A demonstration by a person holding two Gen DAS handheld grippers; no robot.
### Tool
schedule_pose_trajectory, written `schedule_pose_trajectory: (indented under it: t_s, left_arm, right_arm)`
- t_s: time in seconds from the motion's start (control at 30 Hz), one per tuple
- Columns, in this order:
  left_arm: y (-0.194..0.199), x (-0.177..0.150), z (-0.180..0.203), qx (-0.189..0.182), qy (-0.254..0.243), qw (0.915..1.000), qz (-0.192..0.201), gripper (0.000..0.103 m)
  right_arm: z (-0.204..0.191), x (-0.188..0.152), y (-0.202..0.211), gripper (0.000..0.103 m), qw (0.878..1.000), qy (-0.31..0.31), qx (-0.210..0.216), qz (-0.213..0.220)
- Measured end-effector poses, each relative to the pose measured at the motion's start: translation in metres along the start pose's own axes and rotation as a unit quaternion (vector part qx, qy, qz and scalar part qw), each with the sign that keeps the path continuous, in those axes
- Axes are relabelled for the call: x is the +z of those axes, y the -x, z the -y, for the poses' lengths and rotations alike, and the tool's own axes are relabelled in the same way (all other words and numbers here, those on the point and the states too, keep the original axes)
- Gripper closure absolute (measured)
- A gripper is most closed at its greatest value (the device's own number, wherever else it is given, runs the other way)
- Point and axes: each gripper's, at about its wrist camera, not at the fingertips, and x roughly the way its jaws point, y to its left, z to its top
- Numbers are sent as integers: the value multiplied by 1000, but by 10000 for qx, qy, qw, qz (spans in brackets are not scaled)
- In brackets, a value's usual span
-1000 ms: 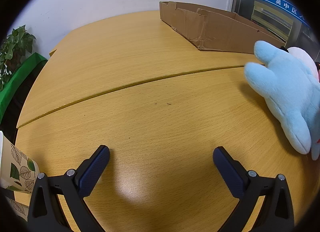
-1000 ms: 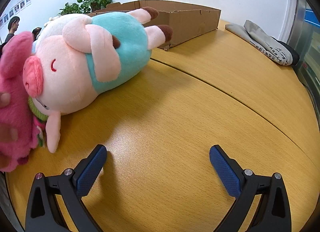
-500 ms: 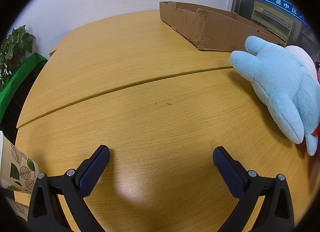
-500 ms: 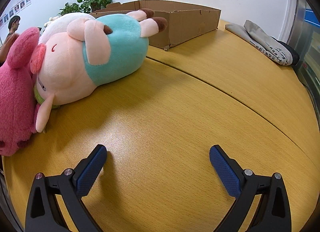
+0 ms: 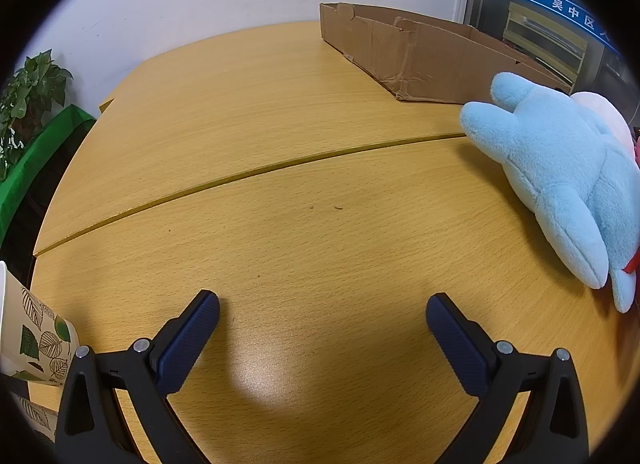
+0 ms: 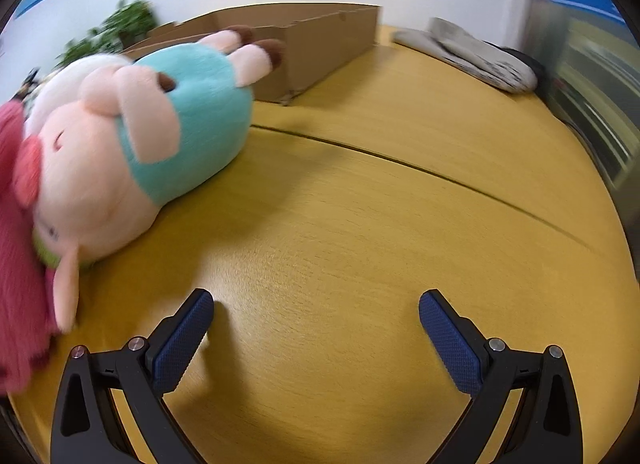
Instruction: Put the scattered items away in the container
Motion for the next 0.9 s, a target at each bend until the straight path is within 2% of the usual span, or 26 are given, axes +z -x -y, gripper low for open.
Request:
schedule_pose_trajectory:
  t_s: [0.17,0.37,0.57,0.7,0.8,0.9]
  left_arm:
    - [-2,4,8,314,413,9987,3,0]
    - [-3,7,17,476,642,9968,5,0]
    - [2,3,26,758,1037,9917,-33,0]
    - [5,1,31,670,1043,9922,-127,1]
    - [24,0,35,397,1394,9894,133,1]
    - [67,26,46,57,1481,9850,879,1]
  right_arm:
    - [-3,2,-1,0,9998,-140,-106,-2]
    - [-9,2,0,0,9992,-313,-231,-6]
    - [-17,3,-1,0,9992,-316,-229,-4]
    - [-24,3,14,0,9981,-411,-427,187]
    - [-30,11,53,0,9959,-538,-393,617]
    - [-41,33,91,0,9943,-473,-268,921]
